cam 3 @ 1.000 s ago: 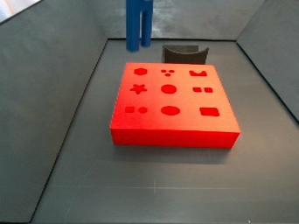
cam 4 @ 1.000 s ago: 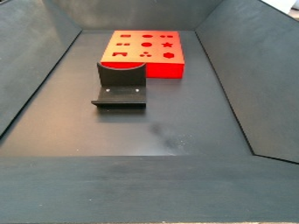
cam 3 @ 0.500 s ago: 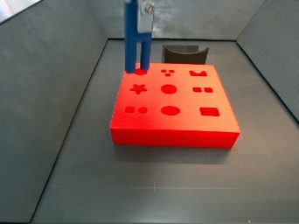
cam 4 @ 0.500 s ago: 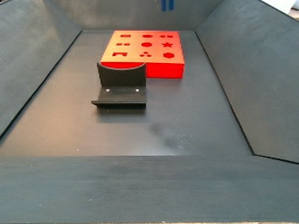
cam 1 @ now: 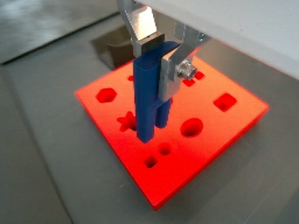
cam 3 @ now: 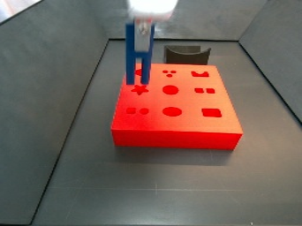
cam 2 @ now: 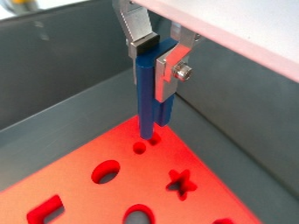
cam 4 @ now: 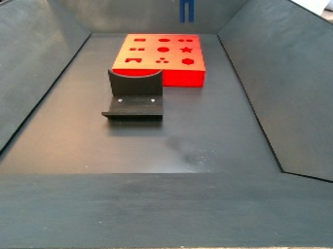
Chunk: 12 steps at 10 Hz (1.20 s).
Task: Pick up the square-circle object. Move up. Move to above the board. Insert the square-circle object.
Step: Insert the square-circle object.
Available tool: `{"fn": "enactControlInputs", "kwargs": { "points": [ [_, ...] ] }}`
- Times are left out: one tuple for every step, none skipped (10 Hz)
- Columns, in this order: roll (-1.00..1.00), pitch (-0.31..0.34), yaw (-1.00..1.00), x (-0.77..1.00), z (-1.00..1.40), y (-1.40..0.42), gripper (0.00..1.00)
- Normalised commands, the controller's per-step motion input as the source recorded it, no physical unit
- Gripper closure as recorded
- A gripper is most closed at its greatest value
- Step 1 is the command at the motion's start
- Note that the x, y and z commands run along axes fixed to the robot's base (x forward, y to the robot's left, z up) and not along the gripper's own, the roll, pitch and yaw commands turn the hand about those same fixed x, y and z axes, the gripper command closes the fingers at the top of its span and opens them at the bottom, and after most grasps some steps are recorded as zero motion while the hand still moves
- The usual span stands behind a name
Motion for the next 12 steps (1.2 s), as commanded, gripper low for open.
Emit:
{"fn": "enactControlInputs", "kwargs": {
  "points": [
    [-0.12, -0.086, -0.86, 0.14, -0.51, 0.00, 1.00],
    [-0.17, -0.071, -0.66, 0.23, -0.46, 0.00, 1.00],
    [-0.09, -0.036, -0.38, 0.04, -0.37, 0.00, 1.00],
    [-0.02, 0.000, -0.02, -0.06, -0.26, -0.04, 1.00],
    [0.00, 0.000, 0.01, -0.15, -0.27, -0.05, 1.00],
    [0.00, 0.000, 0.12, -0.22, -0.25, -0.02, 1.00],
    [0.00, 0.000, 0.19, -0.28, -0.23, -0.02, 1.00],
    [-0.01, 0.000, 0.17, -0.17, -0.18, 0.00, 1.00],
    [-0.06, 0.000, 0.05, 0.00, -0.12, 0.00, 1.00],
    [-0.16, -0.043, 0.00, 0.09, -0.06, -0.03, 1.00],
    [-0.18, -0.077, 0.00, 0.14, -0.04, -0.06, 1.00],
    [-0.18, -0.090, 0.00, 0.20, -0.10, -0.03, 1.00]
  ]
}}
